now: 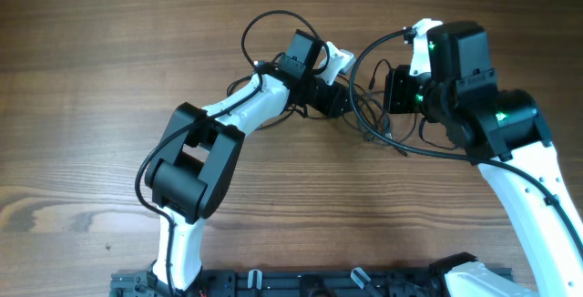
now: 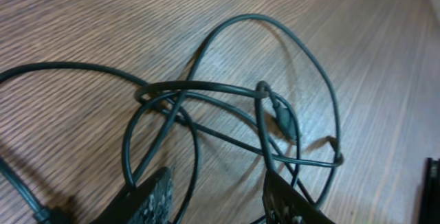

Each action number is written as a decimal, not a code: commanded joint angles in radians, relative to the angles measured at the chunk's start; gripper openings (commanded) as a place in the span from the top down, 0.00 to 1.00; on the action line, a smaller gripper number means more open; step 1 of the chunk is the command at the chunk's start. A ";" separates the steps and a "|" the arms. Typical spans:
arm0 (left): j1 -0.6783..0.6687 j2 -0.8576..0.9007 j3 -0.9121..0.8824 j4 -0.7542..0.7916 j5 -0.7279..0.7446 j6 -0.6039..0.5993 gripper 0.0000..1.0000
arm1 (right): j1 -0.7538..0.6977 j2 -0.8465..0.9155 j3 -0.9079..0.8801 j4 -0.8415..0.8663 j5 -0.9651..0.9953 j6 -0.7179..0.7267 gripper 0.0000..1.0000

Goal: Untangle cables

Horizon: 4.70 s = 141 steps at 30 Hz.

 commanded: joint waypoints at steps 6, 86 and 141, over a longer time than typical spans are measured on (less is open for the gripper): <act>0.001 0.010 0.001 -0.006 -0.121 -0.014 0.57 | -0.006 -0.023 0.017 0.011 0.025 0.002 0.96; 0.237 -0.759 0.002 -0.238 -0.251 -0.068 0.95 | -0.092 0.354 0.014 0.182 -0.652 -0.488 0.23; 0.344 -0.774 0.002 -0.280 -0.426 -0.070 0.96 | -0.271 0.483 -0.039 0.156 0.263 0.084 0.96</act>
